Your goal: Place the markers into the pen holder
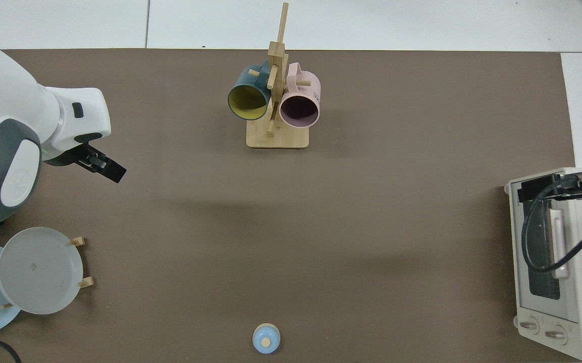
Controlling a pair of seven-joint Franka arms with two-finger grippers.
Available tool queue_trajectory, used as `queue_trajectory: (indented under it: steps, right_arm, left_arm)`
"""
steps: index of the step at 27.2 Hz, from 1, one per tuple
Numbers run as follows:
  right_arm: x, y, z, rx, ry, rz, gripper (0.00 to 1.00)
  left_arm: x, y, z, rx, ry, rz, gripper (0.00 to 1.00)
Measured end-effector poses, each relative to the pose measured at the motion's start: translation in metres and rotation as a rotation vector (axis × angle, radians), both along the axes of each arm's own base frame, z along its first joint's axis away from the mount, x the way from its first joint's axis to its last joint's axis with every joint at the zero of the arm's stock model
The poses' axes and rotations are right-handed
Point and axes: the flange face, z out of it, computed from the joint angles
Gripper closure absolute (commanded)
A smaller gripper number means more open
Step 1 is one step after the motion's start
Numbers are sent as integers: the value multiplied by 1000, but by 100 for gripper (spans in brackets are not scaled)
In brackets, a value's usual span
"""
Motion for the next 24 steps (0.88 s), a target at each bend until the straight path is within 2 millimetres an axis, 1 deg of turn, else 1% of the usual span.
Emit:
queue_trajectory:
  steps: [4,7,10,18,21,24]
  right_arm:
    - [1,0,-1,0,1,0,0]
    - [1,0,-1,0,2,0,0]
    - [1,0,-1,0,2,0,0]
    - [1,1,-1,0,2,2,0]
    - [1,1,-1,0,2,3,0]
    - [1,1,-1,0,2,3,0]
  left_arm:
    - [-9,-13,6,-17,9,63,0]
    - [-17,-13,12,-36,17,99,0]
    - [-23,-1,18,-49,16,146,0]
    - [-29,50,38,-95,-13,270,0]
    - [-28,59,43,-97,-27,285,0]
    - [-28,61,50,-100,-42,294,0]
